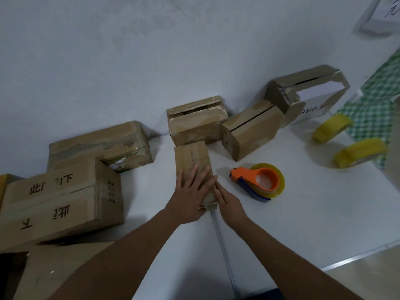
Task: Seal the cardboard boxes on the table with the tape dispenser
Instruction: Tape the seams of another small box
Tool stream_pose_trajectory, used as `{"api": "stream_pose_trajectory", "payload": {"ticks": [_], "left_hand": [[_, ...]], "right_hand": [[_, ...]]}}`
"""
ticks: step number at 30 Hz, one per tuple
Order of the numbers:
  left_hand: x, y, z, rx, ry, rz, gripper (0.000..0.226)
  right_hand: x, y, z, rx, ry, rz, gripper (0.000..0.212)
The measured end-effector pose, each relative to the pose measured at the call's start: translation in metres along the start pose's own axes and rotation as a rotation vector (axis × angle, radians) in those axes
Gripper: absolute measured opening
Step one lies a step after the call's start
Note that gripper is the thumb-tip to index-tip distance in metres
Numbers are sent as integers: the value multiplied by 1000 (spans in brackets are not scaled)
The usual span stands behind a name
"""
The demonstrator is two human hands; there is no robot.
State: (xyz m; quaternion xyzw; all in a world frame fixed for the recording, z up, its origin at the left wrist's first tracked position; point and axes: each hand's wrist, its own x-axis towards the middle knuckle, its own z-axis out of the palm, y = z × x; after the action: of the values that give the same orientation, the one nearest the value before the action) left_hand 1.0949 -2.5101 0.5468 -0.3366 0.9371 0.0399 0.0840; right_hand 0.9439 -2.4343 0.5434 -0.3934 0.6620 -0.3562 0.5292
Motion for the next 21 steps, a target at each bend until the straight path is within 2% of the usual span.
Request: {"api": "stream_pose_trajectory", "payload": {"ticks": [2,5,6,8,10,12,14,17,21], "left_hand": [[5,-3,-7,-179,-73,-12,86],[13,-12,-30,-649,-172,-106,57],[14,-18,-37,-762,-159,-129,51],[7,-29,-50,-946,-19,-199,41],[-11,-38,-56,-1132,219,-355,28],[-32,-43,-52,-1297,409,-541,19],[-55,-45,-37,-1468,479,-698,17],[-83,-36,-6,-1815,388,-915,18],[-102,-16,18,-2066,92,-1040,34]], "right_hand": [[1,-1,-2,-58,-6,7,46],[-5,-3,-5,-121,3,-1,47],[-7,-4,-5,-153,24,-23,48],[-10,-9,-5,-301,91,-124,50],[-10,-16,-2,-535,110,-259,56],[-6,-23,5,-761,32,-387,62],[1,-28,13,-957,-101,-451,71],[10,-24,22,-1154,-207,-477,86],[11,-13,27,-1311,-158,-483,87]]}}
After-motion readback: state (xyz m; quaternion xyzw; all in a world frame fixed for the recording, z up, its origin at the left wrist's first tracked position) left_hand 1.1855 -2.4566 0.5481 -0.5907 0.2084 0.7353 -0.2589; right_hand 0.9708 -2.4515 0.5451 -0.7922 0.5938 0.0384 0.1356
